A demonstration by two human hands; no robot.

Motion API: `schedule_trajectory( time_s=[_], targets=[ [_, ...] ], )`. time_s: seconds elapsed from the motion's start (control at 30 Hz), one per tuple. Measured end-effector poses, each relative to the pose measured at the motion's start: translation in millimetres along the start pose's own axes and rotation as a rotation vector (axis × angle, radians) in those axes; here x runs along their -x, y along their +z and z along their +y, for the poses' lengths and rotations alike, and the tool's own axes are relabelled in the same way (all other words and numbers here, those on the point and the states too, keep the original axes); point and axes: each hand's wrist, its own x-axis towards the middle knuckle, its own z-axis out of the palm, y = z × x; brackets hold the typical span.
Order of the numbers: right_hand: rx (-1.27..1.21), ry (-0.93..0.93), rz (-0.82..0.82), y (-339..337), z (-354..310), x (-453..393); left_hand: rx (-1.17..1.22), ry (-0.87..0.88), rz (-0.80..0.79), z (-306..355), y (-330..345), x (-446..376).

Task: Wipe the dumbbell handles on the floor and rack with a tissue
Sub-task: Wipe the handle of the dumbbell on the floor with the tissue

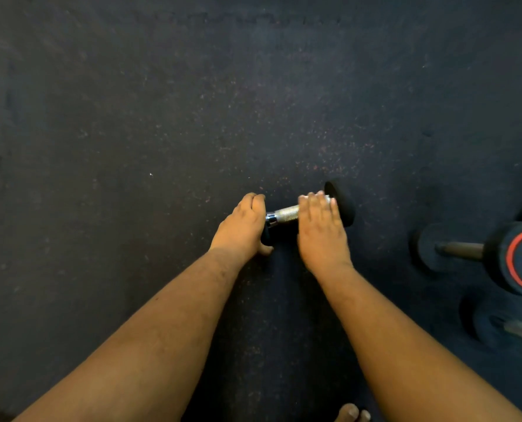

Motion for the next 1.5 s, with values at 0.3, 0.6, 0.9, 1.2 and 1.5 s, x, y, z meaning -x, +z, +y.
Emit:
schedule_trajectory(
  time_s=[0.3,0.6,0.9,1.2,1.5],
  targets=[
    [-0.145,-0.218,-0.063,-11.6,-15.0,-20.4,0.008,-0.007,0.004,1.3,1.5,2.7],
    [-0.135,-0.172,0.071,11.9,-36.1,1.7,0.011,0.014,0.012,-0.9,1.0,1.0],
    [-0.247,0.006,0.112,37.6,-43.8,23.1,0.009,0.015,-0.021,-3.1,-4.6,-4.9],
    [-1.403,0.690,0.160,21.2,-65.2,11.1,0.032,0.001,-0.059,-4.4,-10.4,-10.0],
    [-2.300,1.368,0.394,-15.5,-41.1,-20.2,0.013,0.001,-0.041,-4.0,-6.0,-7.6]
  ],
)
